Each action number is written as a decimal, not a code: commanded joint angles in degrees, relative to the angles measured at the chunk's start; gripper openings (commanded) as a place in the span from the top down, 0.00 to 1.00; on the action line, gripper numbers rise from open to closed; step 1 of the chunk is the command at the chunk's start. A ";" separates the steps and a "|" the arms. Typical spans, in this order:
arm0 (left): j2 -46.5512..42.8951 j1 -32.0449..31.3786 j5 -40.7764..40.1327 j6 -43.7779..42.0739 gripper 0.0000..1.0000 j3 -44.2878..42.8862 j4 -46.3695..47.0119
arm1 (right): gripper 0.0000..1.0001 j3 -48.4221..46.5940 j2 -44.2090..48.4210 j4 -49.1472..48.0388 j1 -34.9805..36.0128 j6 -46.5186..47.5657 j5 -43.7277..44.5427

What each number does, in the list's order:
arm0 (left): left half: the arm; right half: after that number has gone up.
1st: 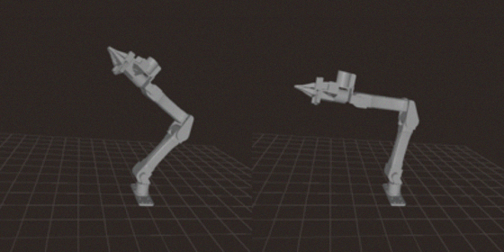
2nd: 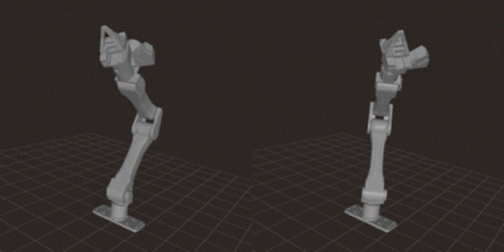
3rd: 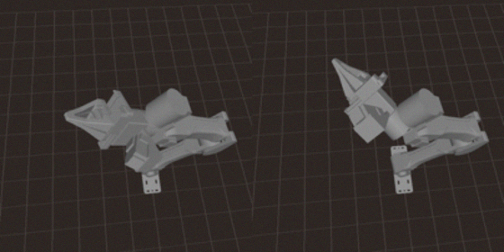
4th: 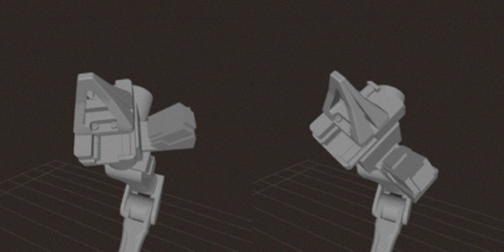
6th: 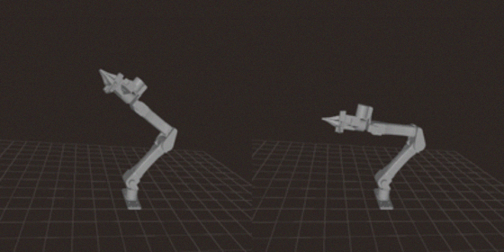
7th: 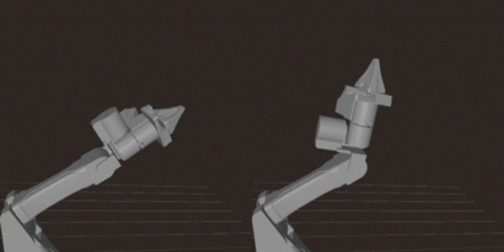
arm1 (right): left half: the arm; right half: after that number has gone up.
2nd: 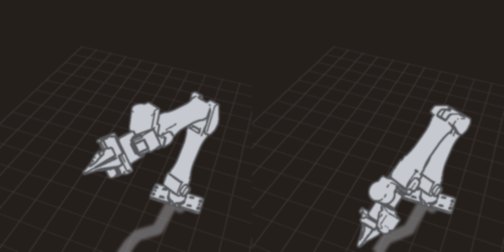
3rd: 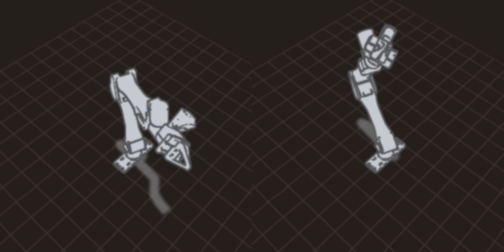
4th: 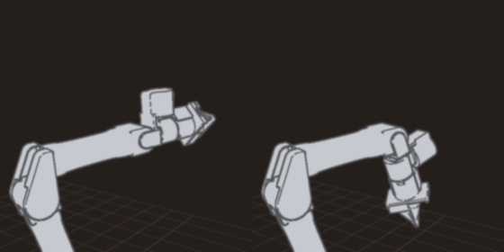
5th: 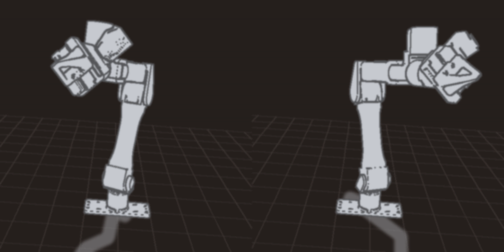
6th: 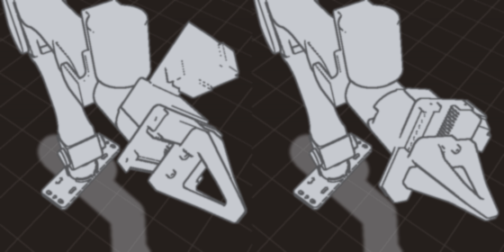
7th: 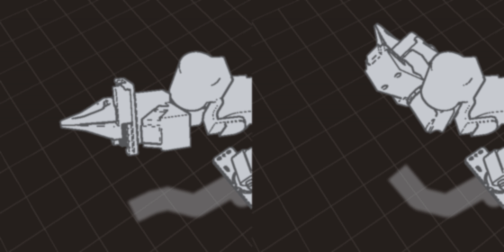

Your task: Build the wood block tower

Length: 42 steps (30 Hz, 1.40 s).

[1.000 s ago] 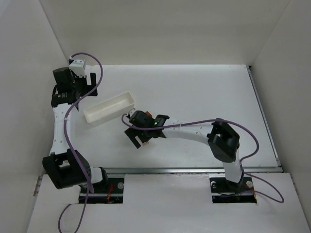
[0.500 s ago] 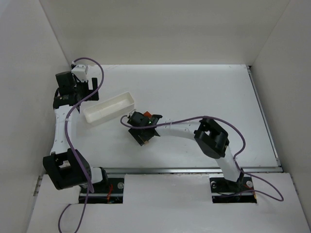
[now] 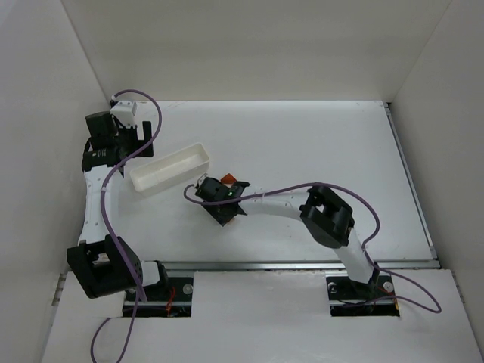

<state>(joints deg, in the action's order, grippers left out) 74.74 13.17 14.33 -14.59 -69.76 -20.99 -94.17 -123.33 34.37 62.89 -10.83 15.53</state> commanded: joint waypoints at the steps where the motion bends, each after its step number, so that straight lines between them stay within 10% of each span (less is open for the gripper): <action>1: -2.23 -0.25 0.09 -0.70 0.07 0.85 0.43 | 0.53 -2.77 -2.44 0.60 1.00 1.86 1.43; 5: -2.23 -0.25 0.09 -1.23 0.07 0.85 0.43 | 0.79 -1.29 -1.14 0.61 1.53 1.87 1.43; 12: -3.46 -0.25 -0.44 -1.23 0.07 2.43 0.95 | 0.92 5.74 9.93 -3.94 1.53 0.11 2.05; 18: -3.99 -0.25 1.92 -3.68 0.07 2.43 1.48 | 1.00 15.07 17.07 -4.94 1.53 22.46 0.73; 34: -3.99 -2.62 9.05 -10.55 0.07 2.96 -0.80 | 1.00 28.25 22.34 -22.68 -0.14 46.16 -6.55; 42: -3.99 -2.62 9.58 -12.13 0.07 2.96 -1.86 | 0.84 27.73 18.74 -21.98 -0.14 46.69 -7.53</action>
<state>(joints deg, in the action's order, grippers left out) 72.62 10.68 22.15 -25.02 -67.09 -22.74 -65.93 -103.92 15.55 62.98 34.48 9.63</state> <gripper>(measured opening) 0.927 0.403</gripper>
